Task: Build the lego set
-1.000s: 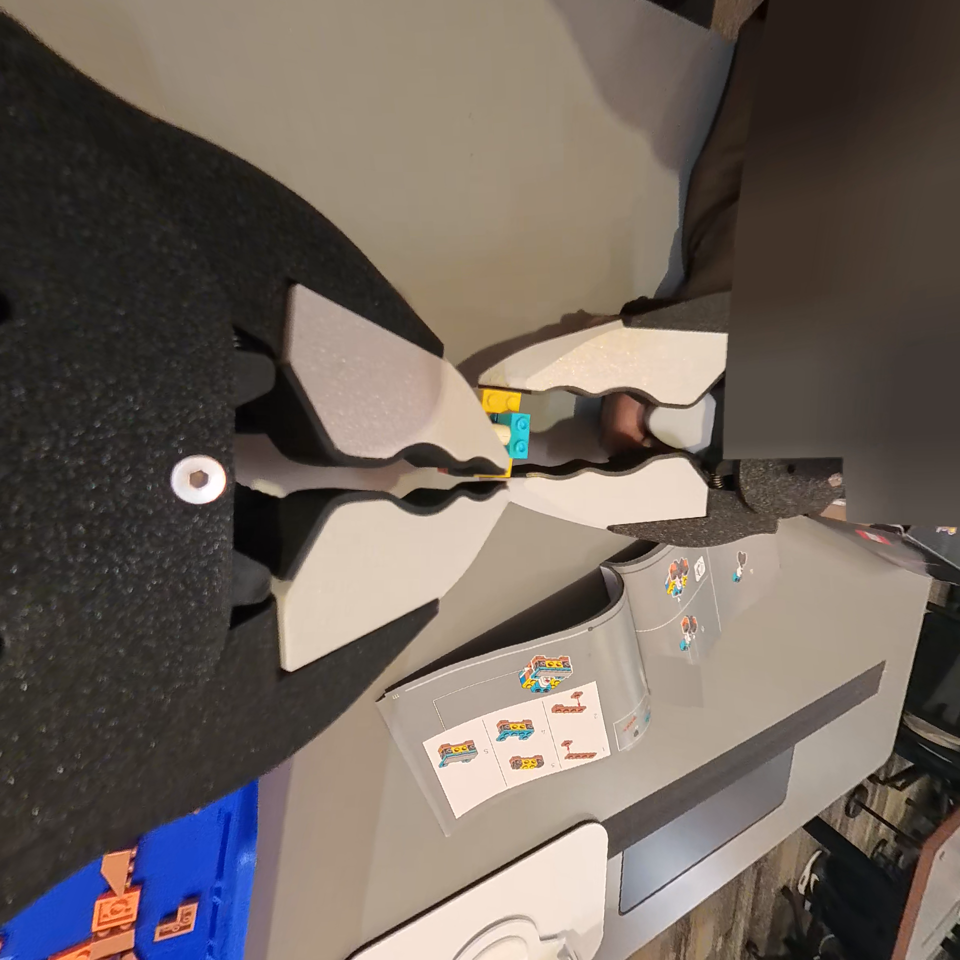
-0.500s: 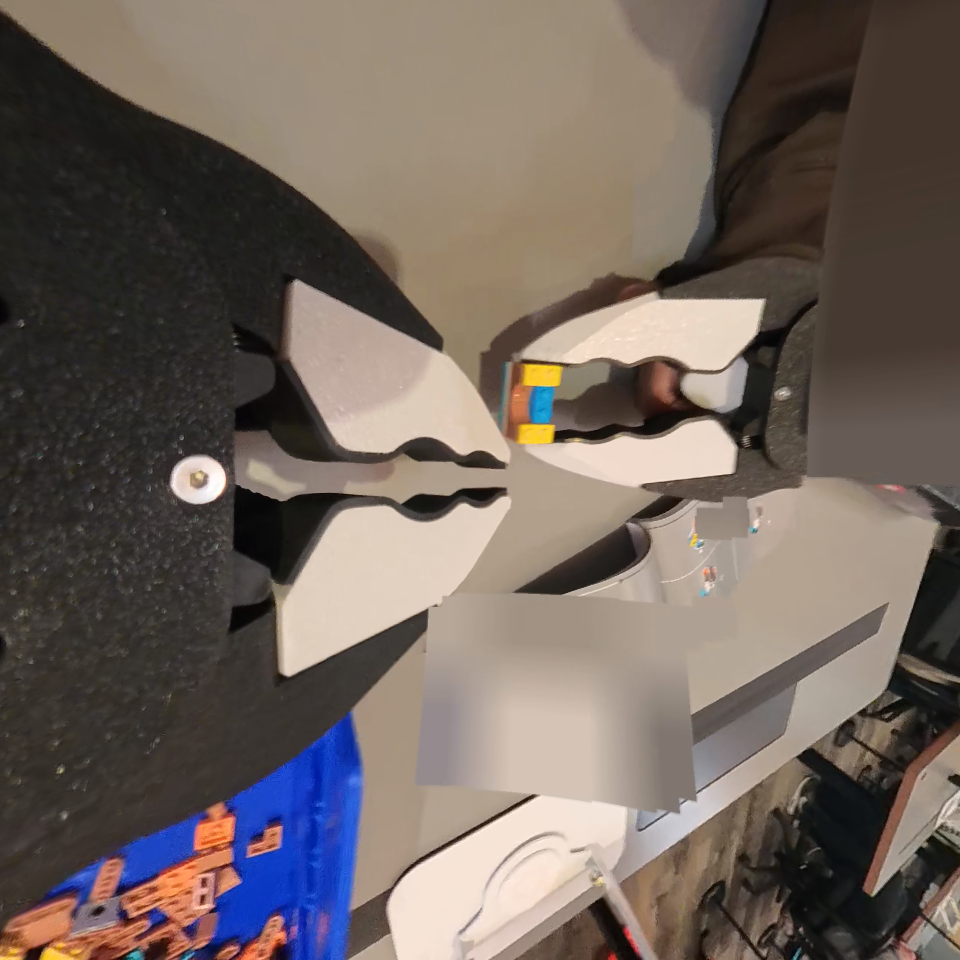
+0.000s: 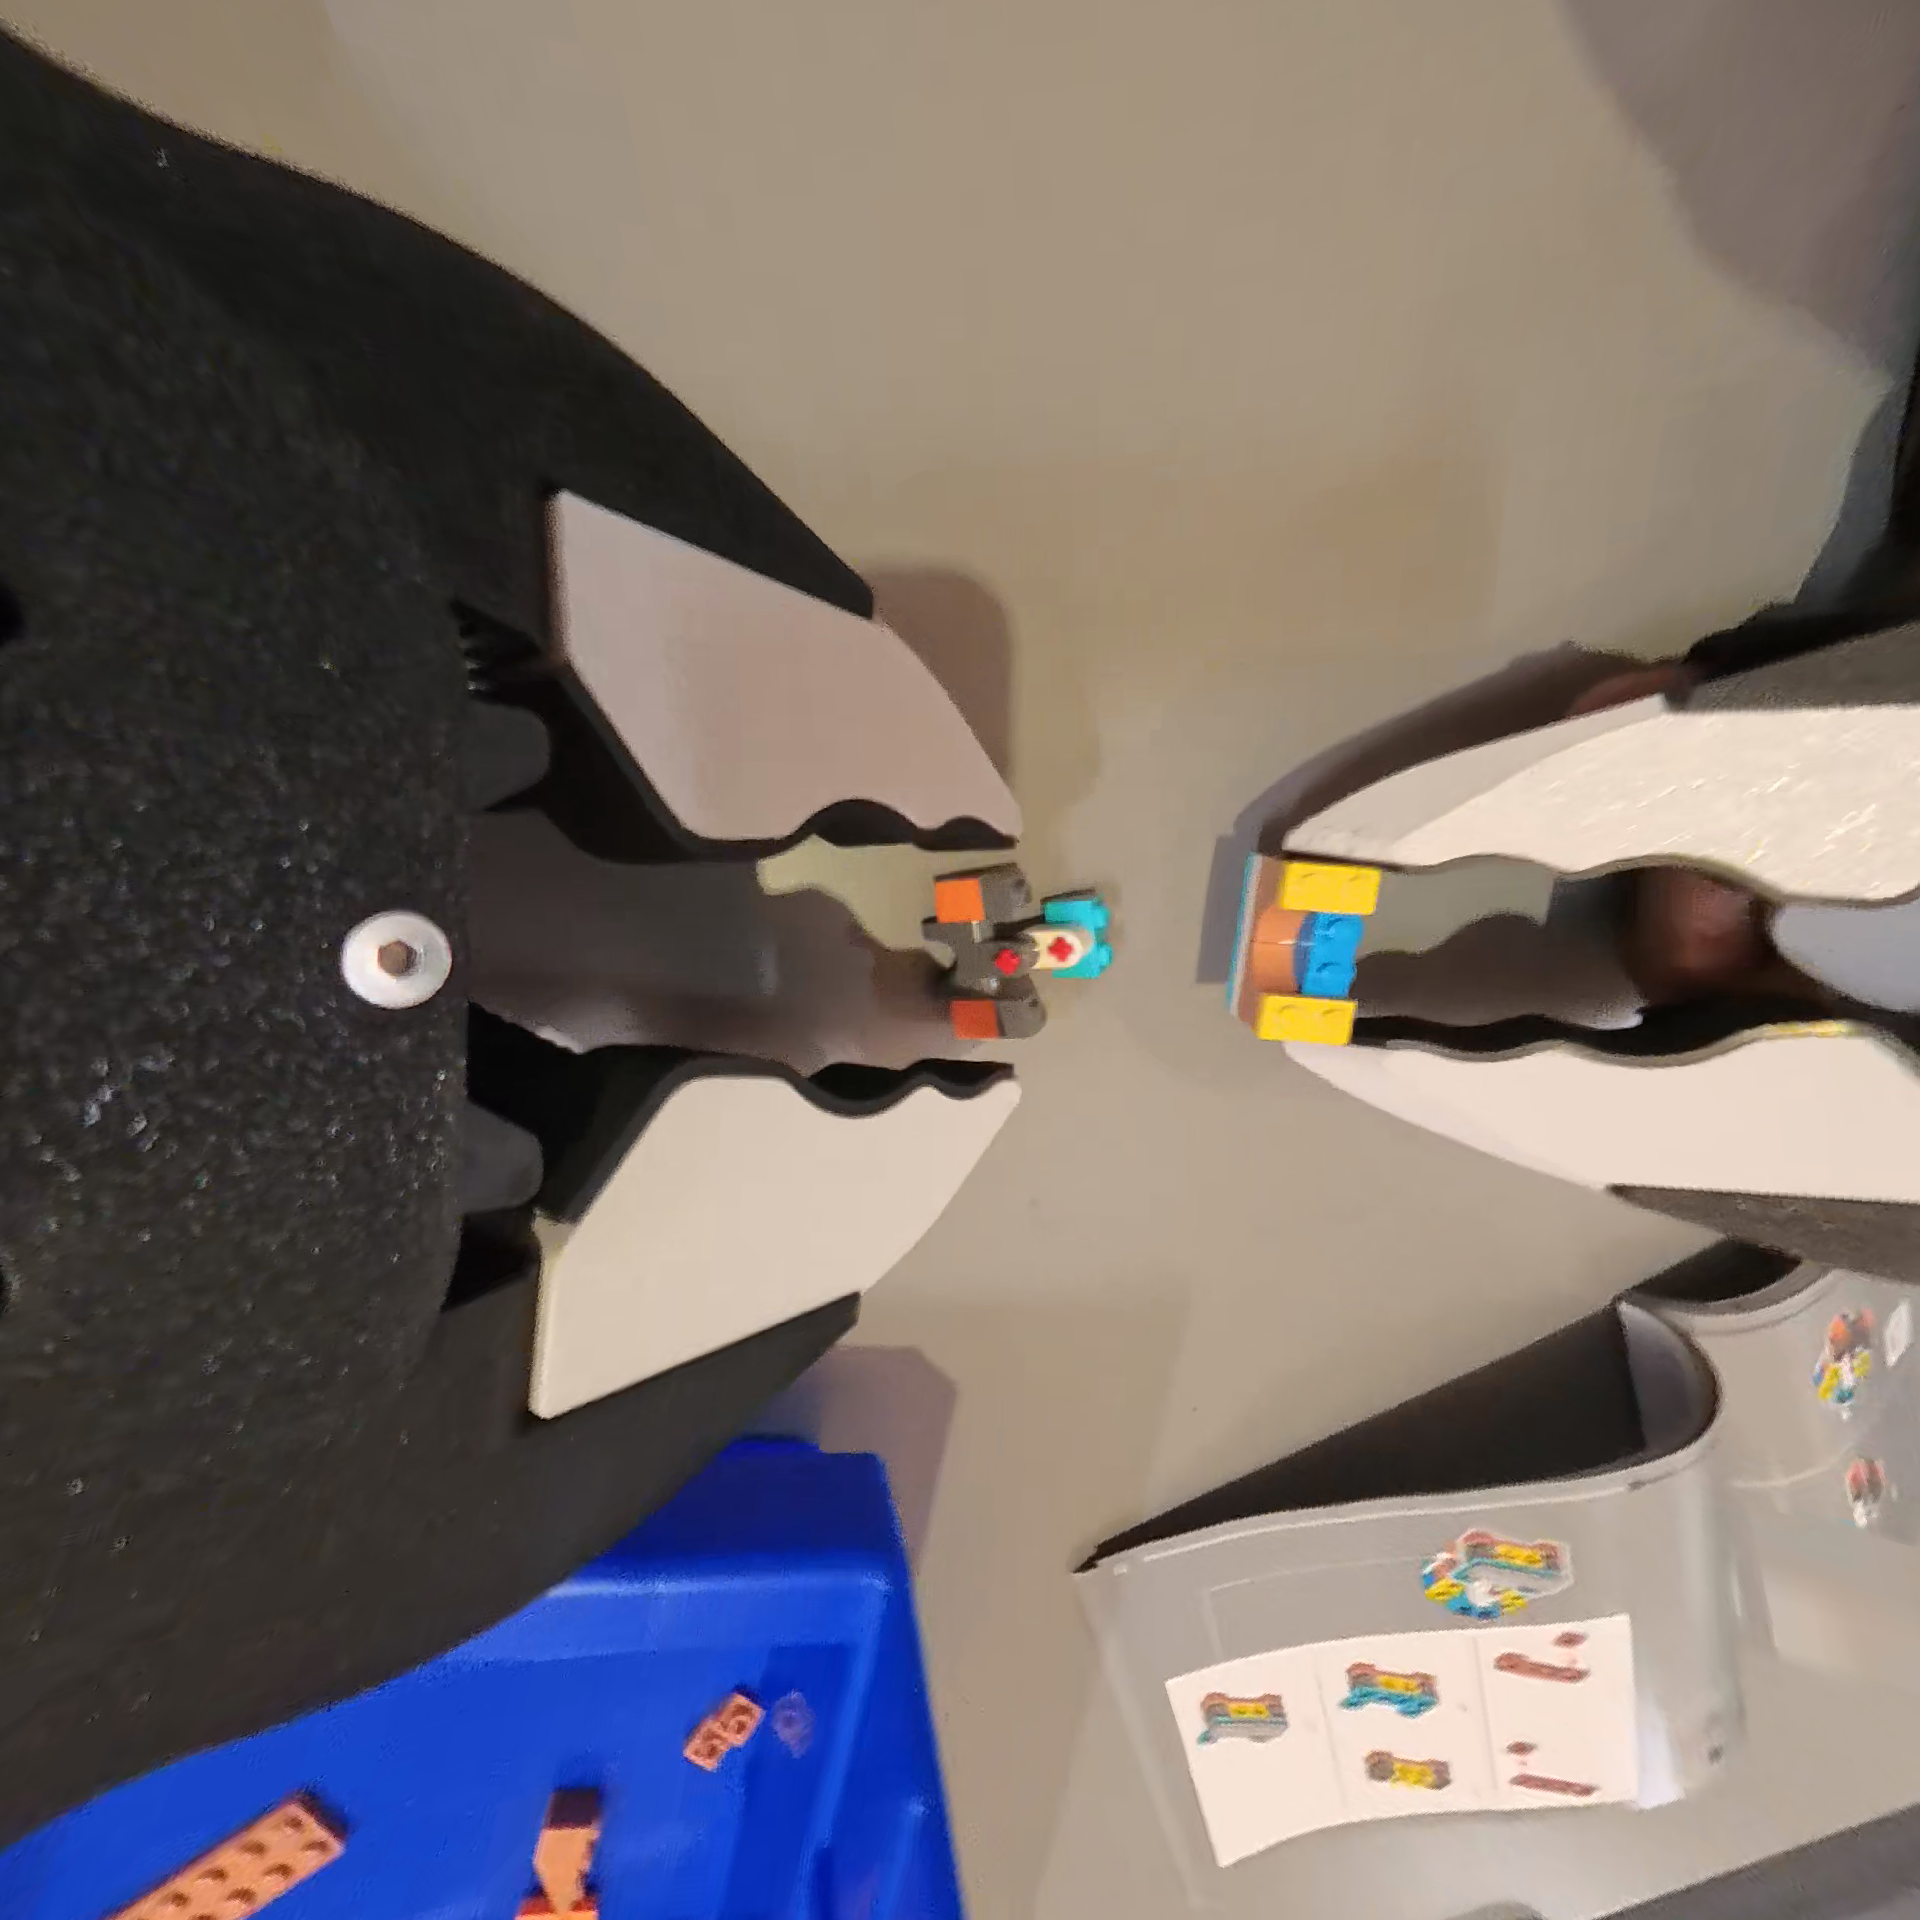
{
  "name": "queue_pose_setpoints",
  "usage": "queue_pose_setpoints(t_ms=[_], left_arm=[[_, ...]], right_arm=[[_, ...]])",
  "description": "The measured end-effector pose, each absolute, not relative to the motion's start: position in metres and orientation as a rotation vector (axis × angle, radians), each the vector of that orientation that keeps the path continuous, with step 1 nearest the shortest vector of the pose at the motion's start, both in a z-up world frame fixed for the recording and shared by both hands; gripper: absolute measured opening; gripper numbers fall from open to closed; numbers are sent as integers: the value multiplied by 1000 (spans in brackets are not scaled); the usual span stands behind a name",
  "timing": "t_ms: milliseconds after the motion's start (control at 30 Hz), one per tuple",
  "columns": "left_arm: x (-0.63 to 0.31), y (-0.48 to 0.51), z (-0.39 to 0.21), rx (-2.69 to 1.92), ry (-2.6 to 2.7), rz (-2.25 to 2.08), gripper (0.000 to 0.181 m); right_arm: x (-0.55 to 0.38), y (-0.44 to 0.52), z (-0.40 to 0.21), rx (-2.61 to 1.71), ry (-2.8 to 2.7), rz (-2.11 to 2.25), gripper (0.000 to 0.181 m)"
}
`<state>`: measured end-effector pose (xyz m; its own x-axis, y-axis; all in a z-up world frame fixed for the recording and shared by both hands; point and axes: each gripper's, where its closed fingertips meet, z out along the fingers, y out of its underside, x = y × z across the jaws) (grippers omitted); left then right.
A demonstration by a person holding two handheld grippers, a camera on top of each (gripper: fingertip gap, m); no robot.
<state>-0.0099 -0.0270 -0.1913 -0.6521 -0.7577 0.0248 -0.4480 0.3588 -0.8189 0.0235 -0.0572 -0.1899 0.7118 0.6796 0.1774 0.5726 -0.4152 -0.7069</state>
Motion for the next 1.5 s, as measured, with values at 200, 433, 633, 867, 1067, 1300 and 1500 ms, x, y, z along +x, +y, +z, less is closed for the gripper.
queue_pose_setpoints(t_ms=[200, 433, 633, 867, 1067, 1300, 1500], left_arm=[[-11, -23, -195, -1082, 2277, -1174, 34], [-15, -20, -197, -1067, 2295, -1152, 34], [-18, -20, -198, -1030, 2309, -1139, 34], [-15, -17, -191, -1010, 2261, -1171, 34], [-9, -21, -174, -945, 2153, -1243, 34], [-4, -20, -154, -923, 2025, -1333, 34], [-5, -18, -135, -910, 1926, -1436, 34]], right_arm=[[8, -46, -190, -2185, -1136, 109, 32], [7, -45, -205, -2401, -1329, 70, 22], [6, -47, -216, -2539, -1370, 60, 17], [-2, -28, -189, -2386, -1117, 158, 17], [-17, -10, -132, -2052, -835, 347, 16], [-20, -12, -111, -1902, -728, 496, 16], [-17, -11, -105, -1843, -686, 533, 16]])
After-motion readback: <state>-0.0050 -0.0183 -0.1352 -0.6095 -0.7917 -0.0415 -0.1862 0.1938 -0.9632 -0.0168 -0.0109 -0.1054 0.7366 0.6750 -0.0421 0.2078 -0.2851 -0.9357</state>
